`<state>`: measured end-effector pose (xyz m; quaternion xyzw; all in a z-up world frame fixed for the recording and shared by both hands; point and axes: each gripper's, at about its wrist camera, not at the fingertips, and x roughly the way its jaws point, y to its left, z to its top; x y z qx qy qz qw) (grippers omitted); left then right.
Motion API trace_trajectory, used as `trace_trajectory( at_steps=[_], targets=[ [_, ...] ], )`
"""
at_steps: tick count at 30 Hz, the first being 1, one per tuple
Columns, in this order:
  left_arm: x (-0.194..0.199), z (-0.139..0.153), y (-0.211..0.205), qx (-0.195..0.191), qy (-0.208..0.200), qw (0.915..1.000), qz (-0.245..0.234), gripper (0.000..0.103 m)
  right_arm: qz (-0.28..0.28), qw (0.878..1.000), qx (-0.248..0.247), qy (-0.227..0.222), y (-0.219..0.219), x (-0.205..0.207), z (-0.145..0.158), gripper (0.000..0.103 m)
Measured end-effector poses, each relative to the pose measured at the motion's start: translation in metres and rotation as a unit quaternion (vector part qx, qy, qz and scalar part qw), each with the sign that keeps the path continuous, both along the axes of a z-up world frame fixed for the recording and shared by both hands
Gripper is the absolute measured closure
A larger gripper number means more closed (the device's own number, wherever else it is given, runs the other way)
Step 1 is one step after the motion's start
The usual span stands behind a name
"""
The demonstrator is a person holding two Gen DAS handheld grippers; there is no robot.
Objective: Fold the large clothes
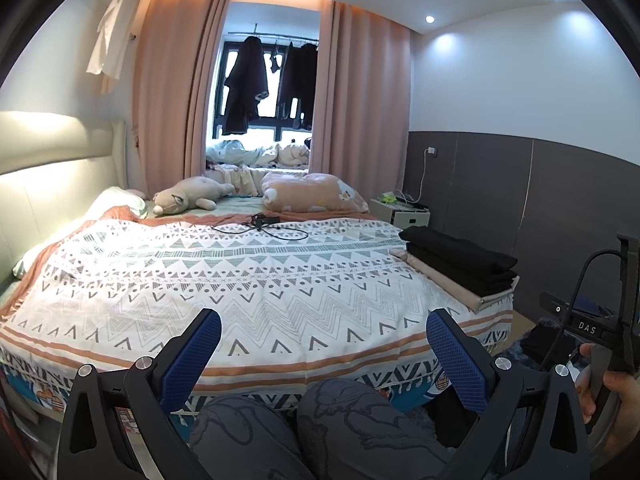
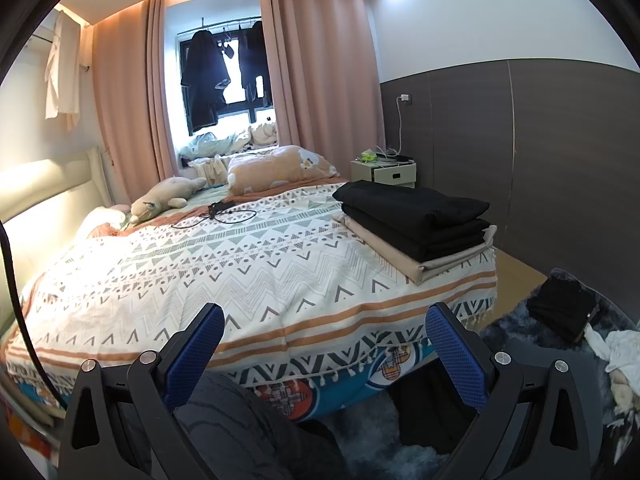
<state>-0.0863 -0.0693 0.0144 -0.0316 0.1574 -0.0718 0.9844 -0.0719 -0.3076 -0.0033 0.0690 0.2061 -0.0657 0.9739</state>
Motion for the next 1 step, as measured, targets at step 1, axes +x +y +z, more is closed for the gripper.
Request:
trace_trajectory(
  at_steps=[1],
  targets=[
    [-0.0010,0.0003,0.0004,-0.001,-0.001,1.0000,0.000,0.000,-0.001,1.000,0.000,-0.001,0.0006,-0.0016,-0.0002,0.002]
  ],
)
